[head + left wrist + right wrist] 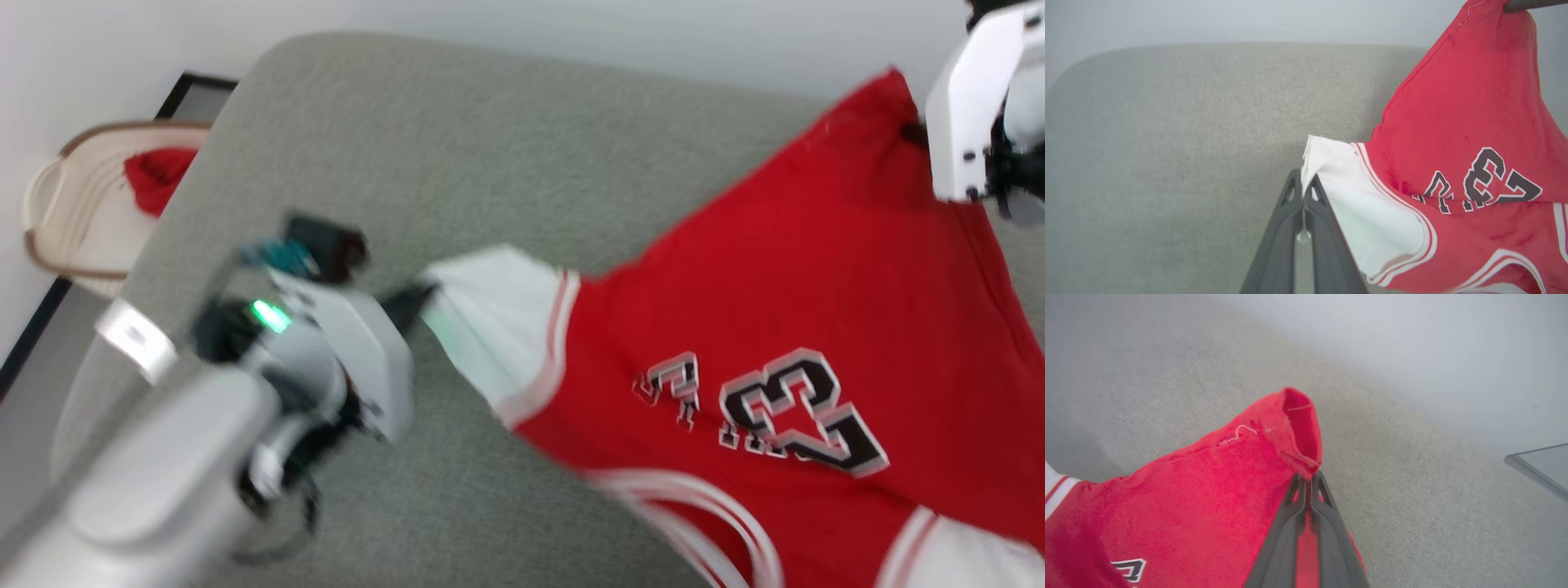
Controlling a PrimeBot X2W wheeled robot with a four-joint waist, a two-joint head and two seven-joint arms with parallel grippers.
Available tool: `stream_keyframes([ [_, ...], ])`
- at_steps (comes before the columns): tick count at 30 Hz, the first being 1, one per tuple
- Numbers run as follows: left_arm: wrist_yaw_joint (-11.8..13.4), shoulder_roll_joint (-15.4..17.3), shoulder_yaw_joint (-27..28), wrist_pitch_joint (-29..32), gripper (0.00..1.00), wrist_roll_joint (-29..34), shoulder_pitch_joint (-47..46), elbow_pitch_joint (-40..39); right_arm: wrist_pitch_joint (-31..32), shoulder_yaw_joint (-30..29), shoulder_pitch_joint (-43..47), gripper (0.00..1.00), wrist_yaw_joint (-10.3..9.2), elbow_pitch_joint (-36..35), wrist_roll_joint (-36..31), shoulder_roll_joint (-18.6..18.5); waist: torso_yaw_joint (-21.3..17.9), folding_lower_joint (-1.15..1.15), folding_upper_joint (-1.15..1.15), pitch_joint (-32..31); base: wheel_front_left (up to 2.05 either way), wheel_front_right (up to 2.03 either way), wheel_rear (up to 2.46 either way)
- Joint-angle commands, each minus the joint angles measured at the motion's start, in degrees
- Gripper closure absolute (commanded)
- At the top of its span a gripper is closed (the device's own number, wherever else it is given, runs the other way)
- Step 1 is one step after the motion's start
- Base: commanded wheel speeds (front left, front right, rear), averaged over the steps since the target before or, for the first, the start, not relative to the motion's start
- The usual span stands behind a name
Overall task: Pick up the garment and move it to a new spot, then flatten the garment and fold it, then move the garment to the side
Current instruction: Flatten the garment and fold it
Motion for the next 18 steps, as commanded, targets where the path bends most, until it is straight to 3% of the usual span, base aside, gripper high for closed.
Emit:
stream_keyframes([
  [1,-0.33,1.08,0.51,0.68,1.00,0.59,-1.59,-0.01,-1.06,0.14,-0.92,1.00,-0.06,-0.47,0.55,0.15,-3.27,0.00,0.00,-3.29,0.00,0.00,0.00],
  [8,-4.01,4.23,1.51,7.46,1.00,2.55,-14.76,5.70,-9.60,0.01,-3.98,1.00,-0.06,-1.65,0.34,0.08,-7.21,0.00,0.00,-7.47,0.00,0.00,0.00],
  [18,-9.81,0.63,1.00,9.18,1.00,7.63,-34.81,24.69,-22.72,-2.53,-10.74,1.00,-0.06,4.04,-2.81,2.49,-13.03,0.00,0.00,-10.86,0.00,0.00,0.00],
])
